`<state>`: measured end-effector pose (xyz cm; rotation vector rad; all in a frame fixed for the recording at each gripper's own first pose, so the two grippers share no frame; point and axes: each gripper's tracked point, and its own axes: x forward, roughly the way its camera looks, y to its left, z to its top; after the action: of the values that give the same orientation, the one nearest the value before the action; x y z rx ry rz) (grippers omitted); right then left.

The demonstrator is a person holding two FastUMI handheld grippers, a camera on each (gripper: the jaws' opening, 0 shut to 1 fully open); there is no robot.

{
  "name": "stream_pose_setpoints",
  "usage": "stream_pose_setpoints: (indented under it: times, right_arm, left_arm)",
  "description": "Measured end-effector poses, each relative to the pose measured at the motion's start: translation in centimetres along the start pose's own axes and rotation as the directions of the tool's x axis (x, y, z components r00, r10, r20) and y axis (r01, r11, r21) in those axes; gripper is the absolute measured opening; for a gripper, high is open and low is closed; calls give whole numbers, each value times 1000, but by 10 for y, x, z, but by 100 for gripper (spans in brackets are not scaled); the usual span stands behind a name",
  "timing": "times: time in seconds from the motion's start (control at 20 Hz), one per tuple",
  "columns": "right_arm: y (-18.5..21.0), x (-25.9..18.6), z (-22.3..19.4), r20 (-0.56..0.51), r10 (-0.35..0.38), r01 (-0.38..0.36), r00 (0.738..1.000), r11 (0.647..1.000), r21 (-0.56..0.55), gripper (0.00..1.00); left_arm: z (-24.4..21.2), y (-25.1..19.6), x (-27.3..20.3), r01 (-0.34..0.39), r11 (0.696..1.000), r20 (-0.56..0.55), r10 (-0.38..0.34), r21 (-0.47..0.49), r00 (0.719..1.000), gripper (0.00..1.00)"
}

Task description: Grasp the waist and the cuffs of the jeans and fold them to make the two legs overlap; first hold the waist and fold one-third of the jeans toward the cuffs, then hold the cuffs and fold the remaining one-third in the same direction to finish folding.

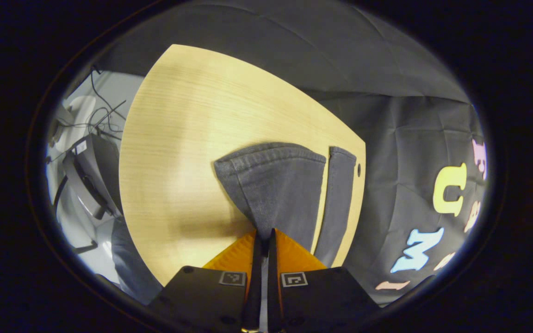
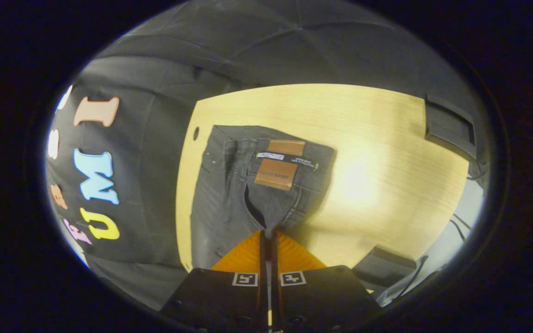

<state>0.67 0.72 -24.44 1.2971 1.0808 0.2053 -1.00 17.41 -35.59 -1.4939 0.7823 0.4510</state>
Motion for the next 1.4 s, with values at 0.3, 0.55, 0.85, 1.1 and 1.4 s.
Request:
stream_pose_setpoints:
  times: [0.3,0.55,0.85,1.1,1.4]
  right_arm:
    - [59,-33,15,-166,115,-128,979,990,-68,2]
    - [160,-48,33,-271,196,-230,942,968,-99,2]
    - [225,6,73,-307,193,-206,932,979,-9,2]
    - [244,66,99,-283,158,-149,946,987,51,2]
    - [241,141,126,-247,106,-91,963,993,72,2]
  left_arm:
    - [-15,-58,-38,5,999,-49,-7,-37,999,12]
    - [-39,-149,-49,-4,1000,-94,3,-11,996,11]
    - [-37,-222,9,-76,996,-98,81,50,992,11]
    - [-42,-277,86,-50,990,-126,68,135,990,11]
    - [-23,-288,173,-56,992,-141,72,111,987,11]
